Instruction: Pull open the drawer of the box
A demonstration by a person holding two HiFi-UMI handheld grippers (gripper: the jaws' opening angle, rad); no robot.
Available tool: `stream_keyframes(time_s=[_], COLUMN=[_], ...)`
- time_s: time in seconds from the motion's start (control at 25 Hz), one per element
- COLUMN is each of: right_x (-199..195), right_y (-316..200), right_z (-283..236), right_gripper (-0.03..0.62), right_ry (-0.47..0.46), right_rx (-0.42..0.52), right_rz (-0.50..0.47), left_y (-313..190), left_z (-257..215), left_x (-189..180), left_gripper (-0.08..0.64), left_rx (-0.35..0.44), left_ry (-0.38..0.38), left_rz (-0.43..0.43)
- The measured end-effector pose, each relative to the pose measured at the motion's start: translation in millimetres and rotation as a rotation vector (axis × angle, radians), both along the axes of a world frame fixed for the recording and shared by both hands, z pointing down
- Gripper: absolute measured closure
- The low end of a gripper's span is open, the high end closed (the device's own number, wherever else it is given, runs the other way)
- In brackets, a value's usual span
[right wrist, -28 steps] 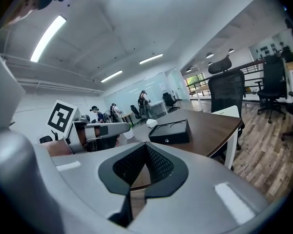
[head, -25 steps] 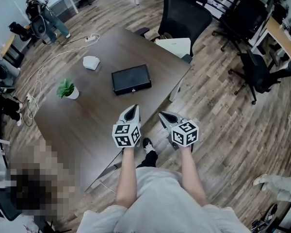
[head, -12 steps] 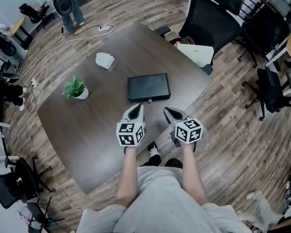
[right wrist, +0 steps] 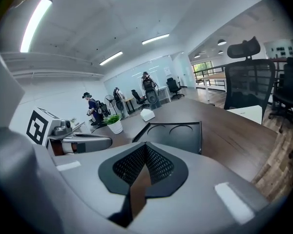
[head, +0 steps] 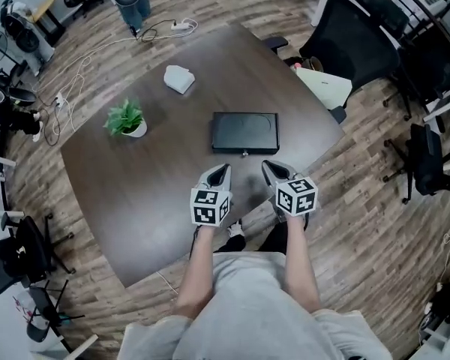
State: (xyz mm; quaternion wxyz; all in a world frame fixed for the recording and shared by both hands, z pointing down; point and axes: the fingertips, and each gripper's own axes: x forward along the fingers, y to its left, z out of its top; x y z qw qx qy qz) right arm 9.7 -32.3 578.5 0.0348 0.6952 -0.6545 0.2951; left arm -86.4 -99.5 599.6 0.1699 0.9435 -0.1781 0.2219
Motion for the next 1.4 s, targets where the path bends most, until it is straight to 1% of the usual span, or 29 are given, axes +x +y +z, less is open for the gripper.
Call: stream_keyframes(time_s=[0.12,0.24,0.36,0.52,0.8,1.04,1.16,1.28,1.4], right_x=[4,9,20,26,39,39,43,47,49], right_y=[-12,-25,-40,-61,-82,-103,-112,-121,-128], right_z=[5,12,18,21,32,48,53,57,62], right_gripper=[0.592,0.592,0.592,0.592,0.592,0.589,0.578,0.574,0.557], right_ry=[0.009,0.031,0.027,0.033,0.077,0.148,0.179,0.222,0.281], right_rx=[-0.025,-0.059,-0.087,-0.117,-0.172,-0.217,-0.234,-0.258,-0.291], right_rz=[-0.050,-0.130,-0.203,-0.294,-0.474,-0.678,-0.774,-0.873,-0.985], left_y=[-3,-3,-1,-8,-10,-11,-10,-13,-15], left_z=[13,28,40,49,65,84,89,91,94], left_x=[2,9,20,28,40,45,50,53,55], left_gripper=[0.506,0.506,0.506,0.506,0.506,0.506,0.506,0.506,0.506], left_rx=[-0.015,-0.036,-0.056,-0.078,-0.110,-0.142,-0.145,-0.142,-0.138], left_ry=[-0.023,-0.044,-0.069,-0.092,-0.134,-0.189,-0.207,-0.218,-0.220], left_rz=[-0.028,-0.064,-0.083,-0.130,-0.216,-0.270,-0.292,-0.324,-0.363])
